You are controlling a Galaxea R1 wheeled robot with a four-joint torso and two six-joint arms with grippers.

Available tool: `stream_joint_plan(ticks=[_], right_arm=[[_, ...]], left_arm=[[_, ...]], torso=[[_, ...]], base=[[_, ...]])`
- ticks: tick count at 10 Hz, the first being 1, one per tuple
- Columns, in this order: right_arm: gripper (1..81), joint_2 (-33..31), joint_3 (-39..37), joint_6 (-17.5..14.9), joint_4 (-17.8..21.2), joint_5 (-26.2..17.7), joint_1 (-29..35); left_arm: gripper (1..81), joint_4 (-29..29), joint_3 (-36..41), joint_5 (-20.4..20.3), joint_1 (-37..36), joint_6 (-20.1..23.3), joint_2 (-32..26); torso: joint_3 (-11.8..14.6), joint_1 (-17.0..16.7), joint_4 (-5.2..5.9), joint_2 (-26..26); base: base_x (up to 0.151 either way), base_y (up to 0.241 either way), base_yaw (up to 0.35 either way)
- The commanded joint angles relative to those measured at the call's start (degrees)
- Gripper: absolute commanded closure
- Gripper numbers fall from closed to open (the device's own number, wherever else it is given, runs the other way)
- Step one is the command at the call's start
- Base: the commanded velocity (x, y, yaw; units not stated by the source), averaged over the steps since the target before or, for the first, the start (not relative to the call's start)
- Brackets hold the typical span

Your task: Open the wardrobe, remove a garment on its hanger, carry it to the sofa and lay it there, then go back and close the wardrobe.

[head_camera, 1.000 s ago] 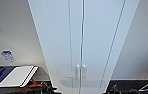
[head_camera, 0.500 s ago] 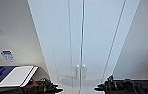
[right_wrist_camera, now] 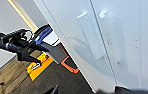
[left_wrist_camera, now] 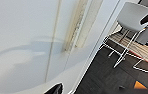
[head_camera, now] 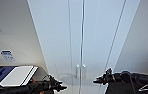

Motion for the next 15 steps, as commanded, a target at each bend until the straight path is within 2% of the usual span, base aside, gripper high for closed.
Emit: stream_joint_plan(ticks=[1,3,4,6,15], right_arm=[[1.0,1.21,-1.05,0.22,0.03,-0.02,8.51],[1.0,5.24,-6.14,0.22,0.03,0.07,8.41],[1.0,6.30,-7.80,0.22,0.03,1.63,8.24],[1.0,7.19,-9.57,0.13,-0.32,8.77,7.54],[1.0,17.46,-22.22,0.30,-0.15,9.82,9.29]], left_arm=[[1.0,0.13,-2.00,0.28,-9.24,-0.24,2.19],[1.0,0.04,-3.93,0.37,-11.00,-1.65,4.20],[1.0,0.04,-4.54,0.37,-11.44,-2.00,4.73],[1.0,0.04,-5.34,-0.16,-11.44,-2.27,5.88],[1.0,0.30,-14.05,-0.24,-11.61,-2.35,13.44]], torso=[[0.00,0.00,0.00,0.00],[-0.02,0.00,0.00,0.00],[-0.02,0.00,0.00,0.02],[-0.05,0.00,0.00,0.02],[-0.09,0.06,0.00,0.11]], base=[[0.000,0.000,0.000],[0.000,0.000,0.000],[0.000,0.000,0.000],[0.000,0.000,0.000],[0.000,0.000,0.000]])
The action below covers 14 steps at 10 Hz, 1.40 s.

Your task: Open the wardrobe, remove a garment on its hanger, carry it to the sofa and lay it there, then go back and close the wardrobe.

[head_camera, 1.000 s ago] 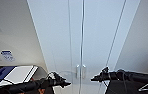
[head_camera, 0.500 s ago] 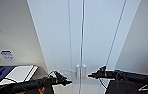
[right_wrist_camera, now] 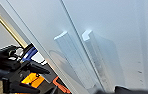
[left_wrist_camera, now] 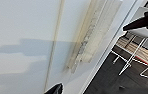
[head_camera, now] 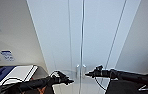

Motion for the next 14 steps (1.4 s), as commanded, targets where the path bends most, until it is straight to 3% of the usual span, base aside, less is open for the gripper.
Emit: stream_joint_plan(ticks=[1,9,14], right_arm=[[1.0,1.96,-1.53,0.14,0.24,0.21,10.93],[1.0,6.79,-8.47,1.72,0.16,0.74,12.87],[1.0,9.51,-8.21,1.72,-0.19,0.39,12.78]], left_arm=[[1.0,0.28,0.48,0.08,-8.62,0.18,-0.15],[1.0,0.46,-5.56,0.17,-10.11,0.18,4.76],[1.0,0.37,-9.87,0.08,-10.73,0.18,9.24]], torso=[[0.00,0.00,0.00,0.00],[0.00,0.02,0.00,0.02],[0.00,0.05,0.00,0.02]], base=[[0.000,0.000,0.000],[0.000,0.000,0.000],[0.000,0.000,0.000]])
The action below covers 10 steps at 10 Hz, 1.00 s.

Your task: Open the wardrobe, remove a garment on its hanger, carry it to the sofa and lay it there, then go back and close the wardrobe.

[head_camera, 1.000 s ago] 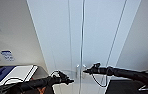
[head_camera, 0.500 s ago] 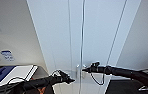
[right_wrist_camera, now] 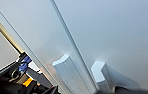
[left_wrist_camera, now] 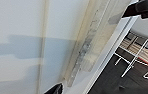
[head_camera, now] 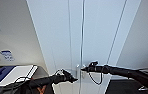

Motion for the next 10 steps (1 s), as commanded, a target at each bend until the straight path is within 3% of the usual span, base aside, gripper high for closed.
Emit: stream_joint_plan(ticks=[1,10], right_arm=[[1.0,1.49,1.30,0.01,-0.22,-0.11,9.47],[1.0,1.84,3.50,0.01,-0.22,-0.03,7.89]], left_arm=[[1.0,0.46,-2.64,0.11,-9.92,0.21,2.38],[1.0,2.21,-17.40,0.19,-10.72,0.91,14.07]], torso=[[0.00,0.00,0.00,0.00],[0.00,0.00,0.00,0.02]], base=[[0.000,0.000,0.000],[0.000,0.000,0.000]])
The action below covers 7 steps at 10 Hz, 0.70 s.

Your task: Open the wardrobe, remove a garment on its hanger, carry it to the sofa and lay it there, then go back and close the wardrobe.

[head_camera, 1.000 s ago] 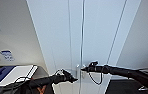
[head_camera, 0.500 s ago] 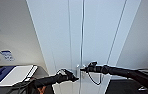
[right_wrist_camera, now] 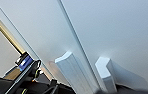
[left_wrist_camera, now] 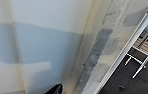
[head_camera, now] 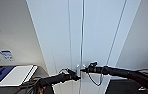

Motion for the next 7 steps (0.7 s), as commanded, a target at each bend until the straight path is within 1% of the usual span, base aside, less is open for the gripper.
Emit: stream_joint_plan(ticks=[1,2,4,6,7], right_arm=[[1.0,1.57,3.15,0.20,-0.01,-0.94,8.68],[1.0,1.57,3.23,0.20,0.08,-0.94,8.59],[1.0,1.57,3.23,0.12,-0.01,-0.68,8.07],[1.0,1.47,3.06,-0.06,-0.01,-0.32,7.27],[1.0,1.39,3.05,-0.06,-0.01,-0.32,7.27]], left_arm=[[1.0,1.30,-2.53,0.00,-10.30,0.65,3.26],[1.0,1.65,-3.15,-0.18,-10.30,0.65,3.79],[1.0,1.56,-2.46,-2.54,-10.74,0.04,4.59],[1.0,0.86,2.35,-6.50,-10.74,-0.05,3.45],[1.0,0.86,4.22,-7.64,-10.74,-0.05,3.09]], torso=[[0.00,0.00,0.00,0.00],[0.00,0.00,0.00,0.00],[0.00,0.00,0.00,0.00],[0.00,0.00,0.00,0.00],[0.00,0.00,0.00,0.00]], base=[[0.000,0.000,0.000],[0.000,0.000,0.000],[0.000,0.000,0.000],[0.000,0.000,0.000],[0.000,0.000,0.000]])
